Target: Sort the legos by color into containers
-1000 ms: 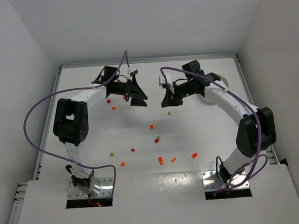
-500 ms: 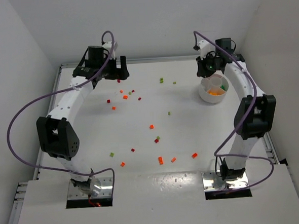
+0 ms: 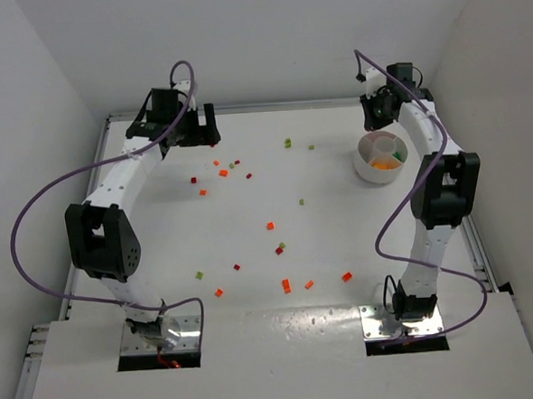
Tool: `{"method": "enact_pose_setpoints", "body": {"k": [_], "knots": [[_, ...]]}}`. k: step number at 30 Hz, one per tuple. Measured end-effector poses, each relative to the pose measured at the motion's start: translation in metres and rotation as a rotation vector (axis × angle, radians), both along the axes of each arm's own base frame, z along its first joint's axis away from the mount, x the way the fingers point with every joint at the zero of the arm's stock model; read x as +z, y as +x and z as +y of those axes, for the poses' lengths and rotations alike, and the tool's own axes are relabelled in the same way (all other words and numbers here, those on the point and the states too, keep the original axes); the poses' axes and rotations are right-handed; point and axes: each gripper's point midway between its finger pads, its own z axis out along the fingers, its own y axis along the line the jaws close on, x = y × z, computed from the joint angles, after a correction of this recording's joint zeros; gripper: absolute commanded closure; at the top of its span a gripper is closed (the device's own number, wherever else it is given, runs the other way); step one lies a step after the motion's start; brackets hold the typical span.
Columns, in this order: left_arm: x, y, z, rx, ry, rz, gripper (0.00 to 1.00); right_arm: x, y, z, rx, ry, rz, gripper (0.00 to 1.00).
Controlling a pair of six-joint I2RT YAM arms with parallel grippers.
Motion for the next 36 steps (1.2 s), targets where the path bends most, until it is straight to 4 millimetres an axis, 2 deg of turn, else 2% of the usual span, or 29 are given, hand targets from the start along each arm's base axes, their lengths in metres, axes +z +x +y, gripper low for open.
{"method": "enact_pose_setpoints", "body": {"k": [10, 17, 21, 24, 28, 30, 31, 33, 36], "knots": [[-0.009, -0.003, -0.011, -0.049, 0.024, 0.015, 0.01, -0.013, 0.010, -0.026, -0.072, -0.042, 0.017, 0.99], [-0.016, -0.006, -0.028, -0.095, 0.050, 0.021, 0.01, -0.020, 0.016, -0.032, -0.087, -0.059, 0.032, 0.85], [-0.024, -0.006, -0.029, -0.095, 0.065, 0.036, 0.01, -0.024, 0.013, -0.033, -0.092, -0.064, 0.053, 0.68], [-0.028, -0.005, -0.026, -0.079, 0.080, 0.044, 0.01, -0.022, 0.011, -0.035, -0.095, -0.067, 0.059, 0.59], [-0.036, -0.002, -0.022, -0.058, 0.101, 0.058, 0.01, -0.020, 0.012, -0.037, -0.096, -0.072, 0.055, 0.57], [-0.040, 0.001, -0.020, -0.047, 0.113, 0.068, 0.02, -0.020, 0.012, -0.036, -0.092, -0.067, 0.055, 0.56], [-0.041, 0.004, -0.019, -0.041, 0.119, 0.070, 0.05, -0.019, 0.012, -0.033, -0.086, -0.058, 0.055, 0.51], [-0.043, 0.015, -0.019, -0.028, 0.128, 0.068, 0.07, -0.016, 0.012, -0.028, -0.073, -0.032, 0.051, 0.48], [-0.046, 0.037, -0.020, -0.012, 0.141, 0.065, 0.15, 0.002, 0.009, -0.018, -0.057, 0.017, 0.023, 0.47]]}}
